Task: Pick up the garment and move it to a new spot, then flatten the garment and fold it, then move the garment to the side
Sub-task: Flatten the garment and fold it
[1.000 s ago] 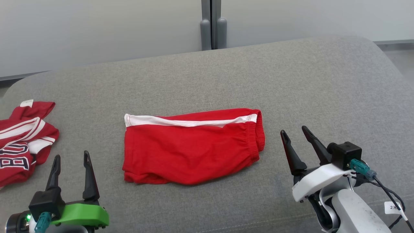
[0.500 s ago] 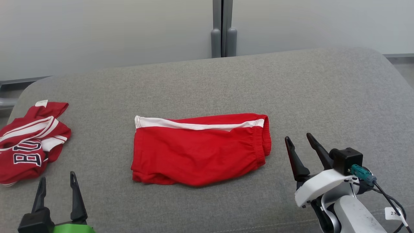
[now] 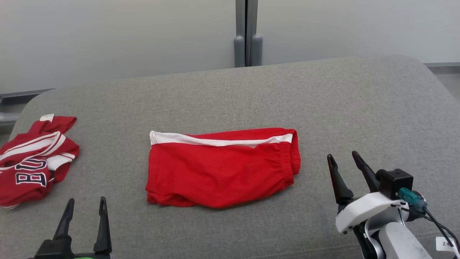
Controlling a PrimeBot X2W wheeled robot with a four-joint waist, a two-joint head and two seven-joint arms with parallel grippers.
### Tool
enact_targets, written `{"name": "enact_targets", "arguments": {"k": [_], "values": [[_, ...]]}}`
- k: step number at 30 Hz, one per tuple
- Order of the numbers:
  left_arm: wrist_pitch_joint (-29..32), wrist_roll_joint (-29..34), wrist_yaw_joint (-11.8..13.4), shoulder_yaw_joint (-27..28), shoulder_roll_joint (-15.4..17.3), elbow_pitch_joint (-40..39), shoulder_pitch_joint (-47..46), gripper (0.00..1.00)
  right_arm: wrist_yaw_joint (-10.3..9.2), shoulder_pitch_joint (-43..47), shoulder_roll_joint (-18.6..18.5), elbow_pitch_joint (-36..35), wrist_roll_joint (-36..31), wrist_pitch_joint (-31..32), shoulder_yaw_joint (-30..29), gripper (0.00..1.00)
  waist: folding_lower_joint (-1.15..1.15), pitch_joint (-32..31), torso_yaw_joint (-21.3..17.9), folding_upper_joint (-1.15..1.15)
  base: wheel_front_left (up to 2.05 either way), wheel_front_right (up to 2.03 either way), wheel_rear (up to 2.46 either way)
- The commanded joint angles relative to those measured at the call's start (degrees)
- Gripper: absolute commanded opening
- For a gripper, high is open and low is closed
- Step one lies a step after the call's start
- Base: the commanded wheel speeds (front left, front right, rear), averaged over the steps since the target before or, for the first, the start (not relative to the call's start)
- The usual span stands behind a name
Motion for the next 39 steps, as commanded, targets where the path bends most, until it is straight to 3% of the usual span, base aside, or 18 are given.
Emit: {"name": "enact_targets", "arguments": {"k": [1,11,26,39], "values": [[0.04,-0.88,-0.82,-0.32,0.41,-0.24,0.74,1.0,-0.02,0.83,-0.03,-0.38,-0.33,0.31,0.07,1.0,0.0,-0.03,-0.03,0.0,0.0,0.0,0.0],[0.04,-1.39,-1.65,-0.83,1.59,-0.33,0.58,1.0,-0.02,1.45,0.04,-1.86,-0.22,1.39,0.15,1.0,0.0,-0.1,0.07,0.0,0.0,0.0,0.0],[0.04,-0.51,-0.36,-1.4,0.97,-0.11,-0.41,1.0,-0.02,-0.55,-0.35,1.69,0.48,1.9,0.4,1.0,0.0,-0.49,2.55,0.0,0.0,0.0,0.0],[0.04,0.07,-0.73,-3.51,-0.31,0.77,-2.33,1.0,-0.02,-10.13,0.92,14.92,2.4,5.27,2.55,1.0,0.0,0.54,6.05,0.0,0.0,0.0,0.0]]}}
